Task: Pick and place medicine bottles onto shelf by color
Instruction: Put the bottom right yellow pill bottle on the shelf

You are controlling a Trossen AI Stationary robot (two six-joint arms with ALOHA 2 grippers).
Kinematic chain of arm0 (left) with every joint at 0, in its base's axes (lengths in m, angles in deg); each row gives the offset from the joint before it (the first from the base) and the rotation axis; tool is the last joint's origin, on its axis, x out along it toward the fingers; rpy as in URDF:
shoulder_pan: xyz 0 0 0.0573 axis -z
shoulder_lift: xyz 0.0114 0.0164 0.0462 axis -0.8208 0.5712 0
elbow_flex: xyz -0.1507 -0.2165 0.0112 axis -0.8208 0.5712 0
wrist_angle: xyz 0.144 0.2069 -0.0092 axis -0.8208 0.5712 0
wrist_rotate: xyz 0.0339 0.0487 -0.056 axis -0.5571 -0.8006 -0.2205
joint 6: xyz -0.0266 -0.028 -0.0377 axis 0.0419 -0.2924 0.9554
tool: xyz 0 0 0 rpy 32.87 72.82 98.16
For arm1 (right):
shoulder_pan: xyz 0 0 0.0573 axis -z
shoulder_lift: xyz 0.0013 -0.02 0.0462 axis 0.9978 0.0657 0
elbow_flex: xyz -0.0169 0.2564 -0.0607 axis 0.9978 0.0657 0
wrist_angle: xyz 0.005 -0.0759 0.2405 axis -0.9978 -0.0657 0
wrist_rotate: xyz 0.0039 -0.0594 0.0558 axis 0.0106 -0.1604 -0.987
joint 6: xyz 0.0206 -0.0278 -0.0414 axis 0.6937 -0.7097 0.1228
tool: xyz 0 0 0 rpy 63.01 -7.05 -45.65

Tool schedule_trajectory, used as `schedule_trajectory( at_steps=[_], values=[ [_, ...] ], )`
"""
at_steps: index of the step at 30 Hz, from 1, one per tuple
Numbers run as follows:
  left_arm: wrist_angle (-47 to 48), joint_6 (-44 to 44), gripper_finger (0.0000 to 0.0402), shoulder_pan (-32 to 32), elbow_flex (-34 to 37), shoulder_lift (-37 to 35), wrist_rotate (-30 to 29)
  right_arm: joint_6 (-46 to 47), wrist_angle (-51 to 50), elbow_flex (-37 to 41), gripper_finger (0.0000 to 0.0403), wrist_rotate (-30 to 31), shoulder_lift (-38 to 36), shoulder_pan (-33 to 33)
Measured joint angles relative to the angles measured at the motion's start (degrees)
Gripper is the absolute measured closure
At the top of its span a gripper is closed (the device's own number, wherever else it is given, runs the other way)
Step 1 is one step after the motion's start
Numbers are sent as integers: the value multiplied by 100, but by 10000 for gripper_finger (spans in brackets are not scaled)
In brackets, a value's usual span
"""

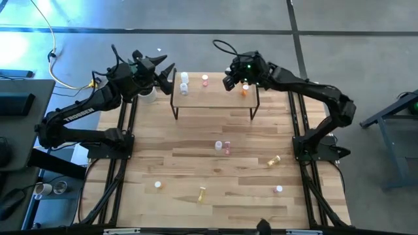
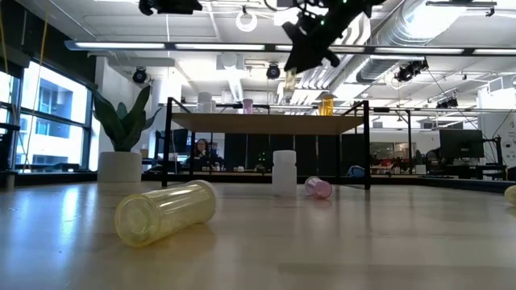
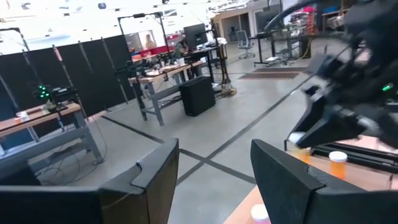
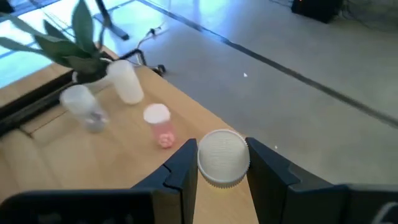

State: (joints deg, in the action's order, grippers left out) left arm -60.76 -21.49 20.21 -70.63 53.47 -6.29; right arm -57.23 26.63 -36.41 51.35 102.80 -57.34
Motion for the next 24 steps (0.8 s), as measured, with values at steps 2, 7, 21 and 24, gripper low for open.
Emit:
schedule_trajectory(
  at_steps=[2, 7, 21, 24],
  values=[
    [2, 0, 213, 0, 0, 0, 30, 13, 28, 11, 304, -96, 157, 61],
    [2, 0, 213, -2, 0, 13, 39, -28, 73, -13, 304, -120, 458, 114],
    [1, 0, 213, 0, 0, 13, 59, -307, 41, 13, 304, -49, 686, 110],
    [0, 0, 213, -2, 0, 13, 63, -320, 29, 13, 304, -46, 754, 102]
  ],
)
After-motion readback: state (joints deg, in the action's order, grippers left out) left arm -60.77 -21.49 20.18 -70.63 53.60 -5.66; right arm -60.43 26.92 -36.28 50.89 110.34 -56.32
